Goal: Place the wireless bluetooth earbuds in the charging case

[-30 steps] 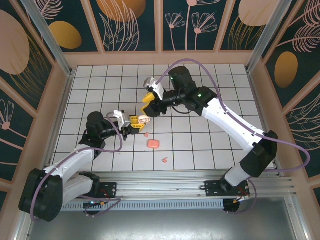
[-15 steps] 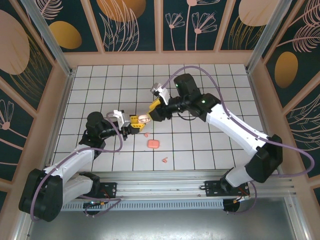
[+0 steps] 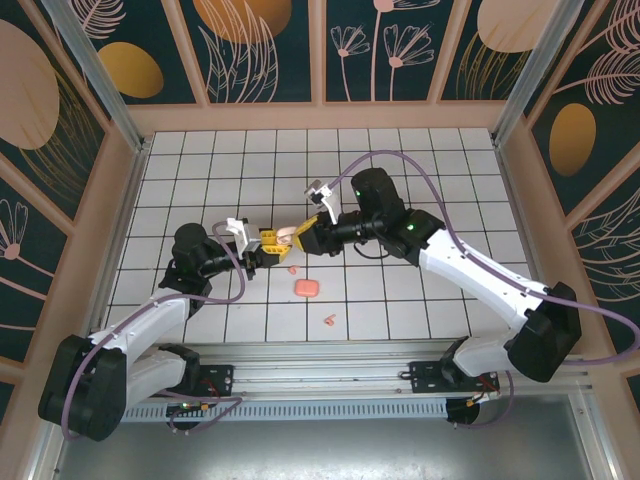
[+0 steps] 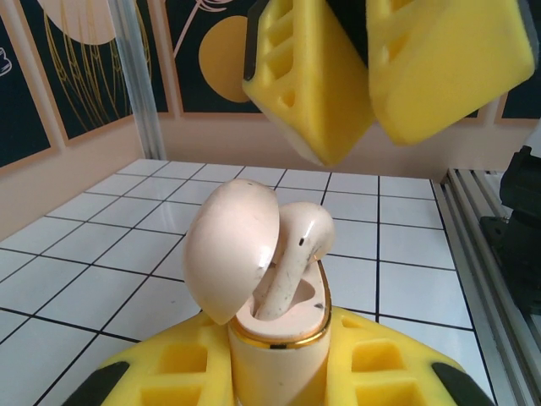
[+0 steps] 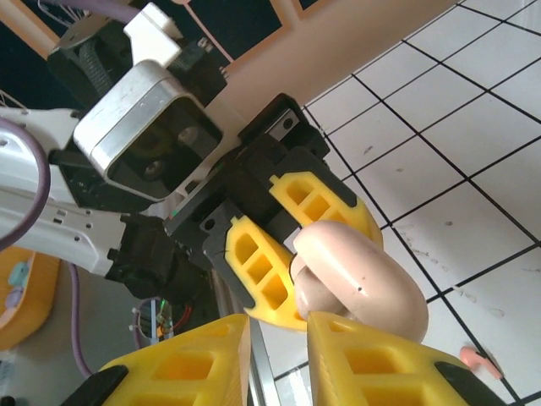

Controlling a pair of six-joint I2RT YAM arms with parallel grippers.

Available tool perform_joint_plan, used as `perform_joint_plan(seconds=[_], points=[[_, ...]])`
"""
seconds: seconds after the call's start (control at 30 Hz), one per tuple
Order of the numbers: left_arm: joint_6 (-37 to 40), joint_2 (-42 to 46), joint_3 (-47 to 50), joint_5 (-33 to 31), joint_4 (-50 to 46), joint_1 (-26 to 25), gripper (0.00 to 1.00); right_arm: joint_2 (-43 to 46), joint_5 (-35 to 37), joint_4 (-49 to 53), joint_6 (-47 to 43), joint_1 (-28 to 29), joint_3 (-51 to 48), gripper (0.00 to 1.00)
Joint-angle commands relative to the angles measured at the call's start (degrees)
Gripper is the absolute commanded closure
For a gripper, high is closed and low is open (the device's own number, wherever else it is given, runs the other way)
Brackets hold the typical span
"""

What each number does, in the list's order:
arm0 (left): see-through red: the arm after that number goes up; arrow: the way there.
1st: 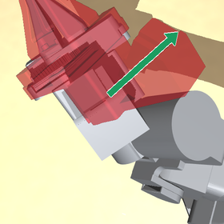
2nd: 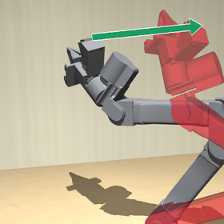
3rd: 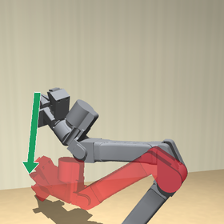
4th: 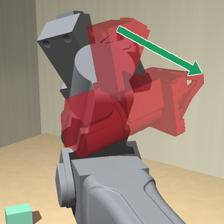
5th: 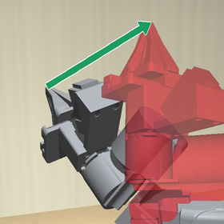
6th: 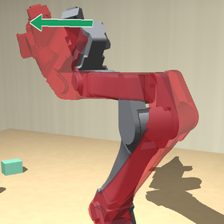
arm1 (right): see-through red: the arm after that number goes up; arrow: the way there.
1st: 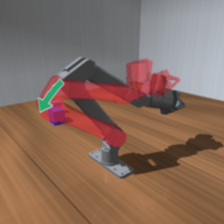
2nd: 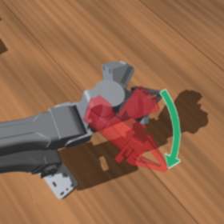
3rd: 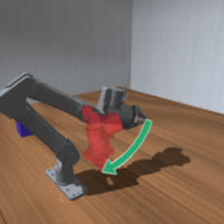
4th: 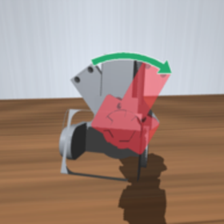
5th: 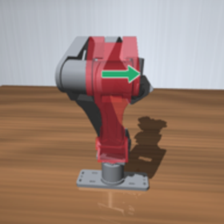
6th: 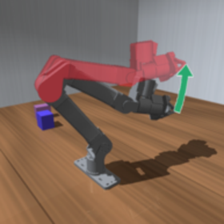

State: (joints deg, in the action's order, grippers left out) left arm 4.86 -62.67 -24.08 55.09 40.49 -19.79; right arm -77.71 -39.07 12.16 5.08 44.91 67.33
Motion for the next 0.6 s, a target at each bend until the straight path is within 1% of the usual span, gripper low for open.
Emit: perform_joint_plan(seconds=[0.0,0.27,0.57], points=[[-0.76,0.10,-1.50,0.64,2.66,-0.16,0.82,-0.83,-0.44,-4.83,2.47,0.11,-0.52,0.75],[-0.59,0.36,-1.51,0.46,2.45,-0.22,0.82,-2.62,-1.35,-4.78,2.39,0.09,0.13,0.77],[-0.90,0.05,-1.59,0.63,2.80,-0.18,0.82,-0.95,-1.10,-5.04,3.94,0.18,-1.75,0.79]])
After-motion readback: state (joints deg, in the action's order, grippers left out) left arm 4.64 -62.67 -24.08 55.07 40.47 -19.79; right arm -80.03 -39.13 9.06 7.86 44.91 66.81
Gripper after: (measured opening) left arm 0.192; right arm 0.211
